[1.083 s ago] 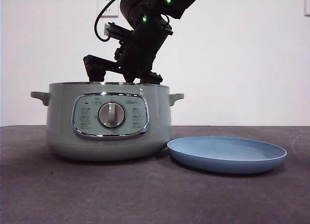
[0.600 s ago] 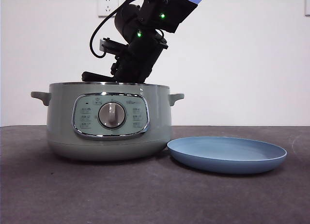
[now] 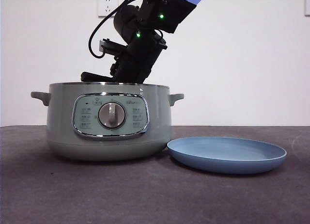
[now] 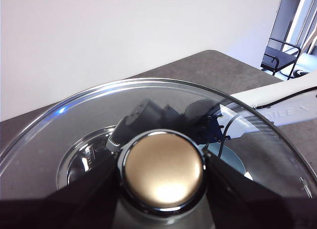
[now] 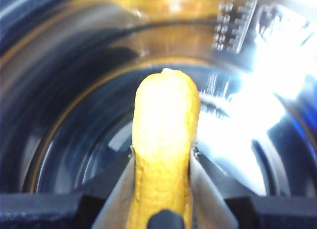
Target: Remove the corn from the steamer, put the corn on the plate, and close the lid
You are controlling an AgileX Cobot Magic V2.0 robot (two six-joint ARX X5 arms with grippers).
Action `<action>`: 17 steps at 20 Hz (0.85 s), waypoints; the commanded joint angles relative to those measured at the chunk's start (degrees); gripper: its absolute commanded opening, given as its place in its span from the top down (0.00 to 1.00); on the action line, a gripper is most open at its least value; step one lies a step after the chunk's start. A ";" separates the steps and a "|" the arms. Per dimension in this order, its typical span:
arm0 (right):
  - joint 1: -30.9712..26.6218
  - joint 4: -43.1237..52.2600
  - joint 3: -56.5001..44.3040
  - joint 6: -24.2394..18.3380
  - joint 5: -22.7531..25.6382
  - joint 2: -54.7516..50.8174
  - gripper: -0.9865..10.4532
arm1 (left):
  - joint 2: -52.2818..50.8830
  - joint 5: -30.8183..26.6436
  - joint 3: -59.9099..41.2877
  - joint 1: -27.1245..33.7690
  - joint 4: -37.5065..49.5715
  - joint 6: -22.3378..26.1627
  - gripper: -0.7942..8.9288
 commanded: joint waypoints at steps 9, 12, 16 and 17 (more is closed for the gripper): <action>-1.31 -10.82 0.09 -2.58 0.72 -20.44 0.92 | -0.72 0.39 0.90 -0.04 4.00 -0.35 0.93; -5.03 -20.37 0.07 -4.83 0.76 -26.64 0.92 | -0.22 0.39 0.90 -0.04 4.59 -0.35 0.93; -11.78 -28.70 -0.35 -6.56 0.52 -31.34 0.92 | 0.94 0.55 0.90 -0.04 5.51 -0.35 0.93; -13.33 -29.48 -1.22 -6.93 0.35 -32.24 0.92 | 1.38 0.55 0.90 -0.04 5.51 -0.35 0.93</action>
